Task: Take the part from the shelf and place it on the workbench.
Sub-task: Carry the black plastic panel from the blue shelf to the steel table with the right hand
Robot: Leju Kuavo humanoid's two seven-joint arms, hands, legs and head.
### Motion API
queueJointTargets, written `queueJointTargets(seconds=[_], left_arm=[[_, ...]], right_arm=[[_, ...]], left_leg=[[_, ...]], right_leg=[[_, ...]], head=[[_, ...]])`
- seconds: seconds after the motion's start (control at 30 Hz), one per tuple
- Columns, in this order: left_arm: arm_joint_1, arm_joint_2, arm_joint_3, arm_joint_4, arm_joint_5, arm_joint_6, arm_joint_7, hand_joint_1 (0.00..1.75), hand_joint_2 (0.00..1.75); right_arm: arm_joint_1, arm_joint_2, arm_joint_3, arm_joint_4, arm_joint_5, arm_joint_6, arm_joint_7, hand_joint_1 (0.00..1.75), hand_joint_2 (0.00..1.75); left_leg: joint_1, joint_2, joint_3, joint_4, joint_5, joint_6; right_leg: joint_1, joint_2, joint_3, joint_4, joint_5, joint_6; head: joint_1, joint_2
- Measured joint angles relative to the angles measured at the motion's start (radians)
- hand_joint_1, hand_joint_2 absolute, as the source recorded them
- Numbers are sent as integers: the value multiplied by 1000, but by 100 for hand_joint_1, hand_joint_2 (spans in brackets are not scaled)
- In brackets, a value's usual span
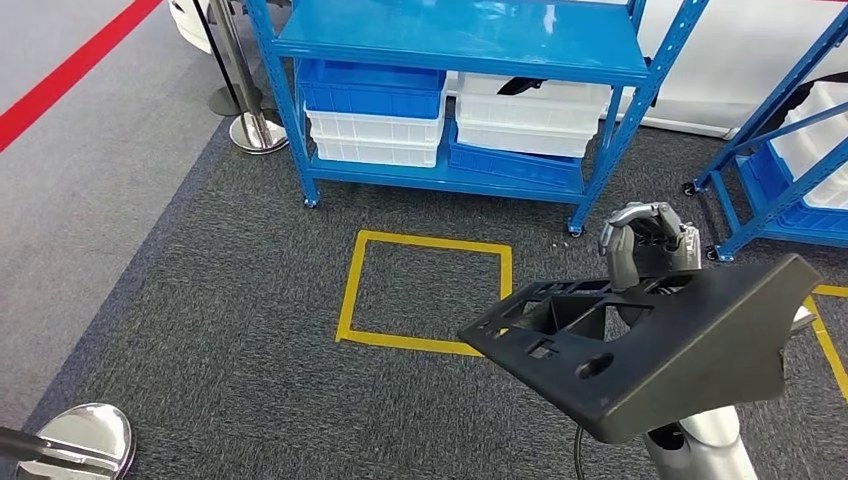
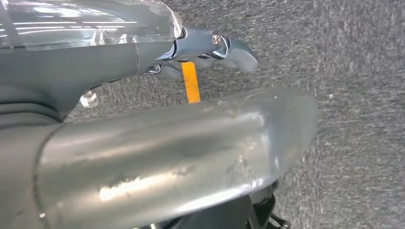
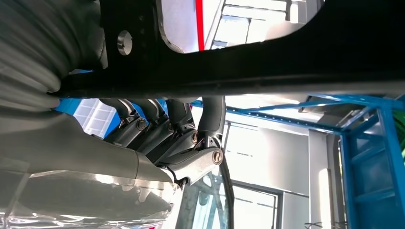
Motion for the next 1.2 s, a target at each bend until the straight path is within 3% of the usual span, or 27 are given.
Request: queueJointTargets(seconds=[0.03,0.07,0.1,0.2,0.27,0.67,0.83,0.9,0.97,1.0,1.03,1.07,1.1,1.17,1.2], left_arm=[[1,-1,1,0,0,0,0,0,0],[2,-1,2,0,0,0,0,0,0],[3,-1,3,0,0,0,0,0,0],[3,-3,4,0,-1,0,0,0,0],[2,-5,4,0,-9,1,-6,0,0],[4,-2,-42,0,-112,5,-36,0,0],[10,2,-78,0,-153,5,-34,0,0],[11,3,-95,0,-168,7,-35,0,0],[13,3,-109,0,-177,10,-35,0,0],[14,4,-115,0,-179,11,-35,0,0],[15,4,-120,0,-180,12,-35,0,0],[15,4,-124,0,-181,13,-35,0,0],[16,4,-126,0,-181,14,-35,0,0],[16,5,-129,0,-182,16,-36,0,0],[16,6,-131,0,-184,17,-36,0,0]], right_arm=[[0,0,0,2,0,0,0,175,175],[0,1,0,4,0,0,1,175,175],[0,1,0,6,0,0,1,175,175],[-3,2,0,7,0,0,2,175,175],[-8,3,0,7,0,0,3,175,175],[-23,23,8,31,2,1,9,175,175],[-59,35,21,51,1,8,11,175,175],[-73,37,23,59,-1,10,13,175,175],[-85,37,26,67,-5,12,15,175,175],[-88,37,28,72,-7,12,15,175,175],[-89,38,30,76,-8,12,16,175,175],[-90,38,32,80,-8,12,17,175,175],[-92,38,34,82,-8,12,17,175,175],[-100,38,37,84,-9,12,18,175,175],[-105,39,38,85,-11,13,19,175,175]], left_leg=[[-3,0,-6,1,4,1],[-6,0,-12,4,6,2],[-9,0,-16,6,8,2],[-15,-1,-22,16,9,-2],[-19,-1,-29,21,9,-8],[-19,-1,-40,20,21,-12],[-18,-1,-36,6,40,-4],[-10,2,-35,-16,57,1],[-8,3,-45,-19,66,4],[-7,3,-53,-16,69,3],[-6,3,-62,-11,72,1],[-3,3,-71,-5,74,-2],[0,3,-81,3,77,-5],[5,3,-101,20,81,-16],[5,1,-109,27,84,-23]], right_leg=[[1,1,-20,54,-22,0],[2,1,-24,78,-25,-1],[3,1,-7,60,-9,-4],[11,1,104,-127,64,-24],[16,1,135,-194,74,-34],[18,1,126,-197,83,-40],[16,1,126,-200,89,-29],[16,3,113,-166,48,-22],[11,5,76,-64,-30,-15],[7,5,56,-6,-60,-10],[3,5,47,31,-72,-5],[-2,5,54,36,-65,1],[-8,4,76,6,-42,7],[-15,5,144,-107,5,18],[-15,8,166,-148,19,16]], head=[[0,0],[0,0],[0,0],[0,0],[-1,0],[-2,0],[-2,0],[1,0],[4,0],[5,0],[4,0],[4,0],[4,0],[5,0],[5,0]])
